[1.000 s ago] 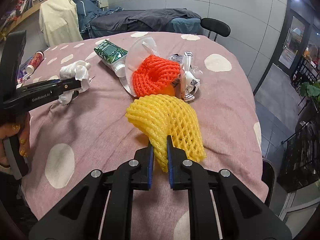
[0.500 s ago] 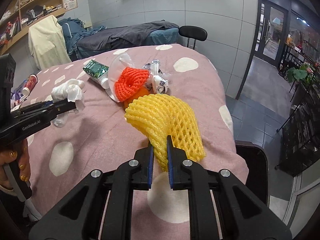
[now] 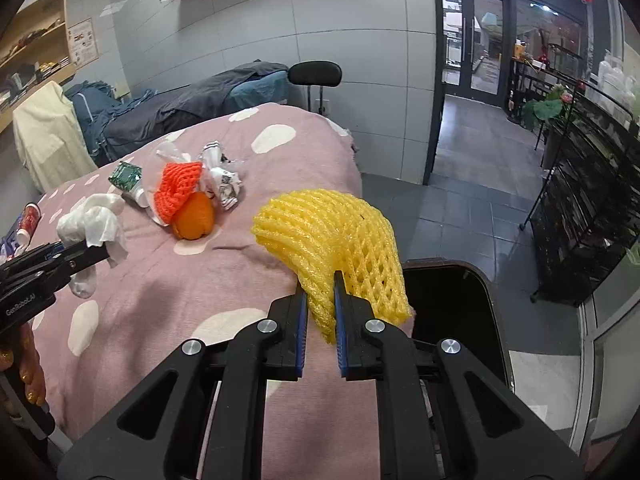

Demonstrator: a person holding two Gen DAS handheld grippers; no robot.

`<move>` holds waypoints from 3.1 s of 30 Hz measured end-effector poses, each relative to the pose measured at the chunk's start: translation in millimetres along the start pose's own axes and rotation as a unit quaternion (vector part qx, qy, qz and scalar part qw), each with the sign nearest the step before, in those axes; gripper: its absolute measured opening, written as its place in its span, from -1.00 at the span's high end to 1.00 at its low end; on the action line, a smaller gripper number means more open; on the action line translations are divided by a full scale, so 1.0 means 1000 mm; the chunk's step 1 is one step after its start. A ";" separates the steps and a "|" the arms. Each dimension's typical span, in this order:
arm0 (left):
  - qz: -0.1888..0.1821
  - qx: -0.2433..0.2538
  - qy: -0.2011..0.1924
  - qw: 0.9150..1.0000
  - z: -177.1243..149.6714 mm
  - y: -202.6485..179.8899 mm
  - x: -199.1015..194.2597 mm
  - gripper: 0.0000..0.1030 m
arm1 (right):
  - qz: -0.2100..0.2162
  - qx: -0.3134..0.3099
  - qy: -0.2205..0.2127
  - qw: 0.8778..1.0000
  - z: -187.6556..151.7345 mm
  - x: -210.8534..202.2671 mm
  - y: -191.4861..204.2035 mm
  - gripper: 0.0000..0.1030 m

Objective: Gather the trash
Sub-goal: 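Carry the yellow foam net to the brown bin and open the right tool, then lower the crumpled tissue into the bin and open the left tool, then move both tools back over the table toward the green carton and orange net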

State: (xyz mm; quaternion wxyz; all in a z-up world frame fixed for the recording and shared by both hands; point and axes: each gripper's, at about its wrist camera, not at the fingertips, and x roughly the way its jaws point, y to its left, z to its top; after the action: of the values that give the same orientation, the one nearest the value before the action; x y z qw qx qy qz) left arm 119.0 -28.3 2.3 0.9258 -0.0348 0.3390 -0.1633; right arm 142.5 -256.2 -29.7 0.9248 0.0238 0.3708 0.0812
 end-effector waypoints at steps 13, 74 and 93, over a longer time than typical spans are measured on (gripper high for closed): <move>-0.056 0.057 0.007 0.997 0.011 -0.058 0.017 0.53 | -0.086 0.117 0.055 0.988 -0.034 0.040 -0.113 0.76; -0.142 0.197 0.112 0.963 -0.010 -0.225 0.123 -0.66 | -0.170 0.268 0.086 0.944 -0.114 0.035 -0.212 -0.64; -0.122 0.161 0.061 0.977 -0.006 -0.180 0.075 -0.88 | -0.147 0.235 0.061 0.959 -0.085 0.022 -0.179 -0.68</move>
State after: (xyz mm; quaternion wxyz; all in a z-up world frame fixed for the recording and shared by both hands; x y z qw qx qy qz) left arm 119.3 -222.3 -17.1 0.8698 0.0832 0.3576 -0.3295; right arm 123.4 -430.6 -125.0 0.8706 0.1810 0.4345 -0.1435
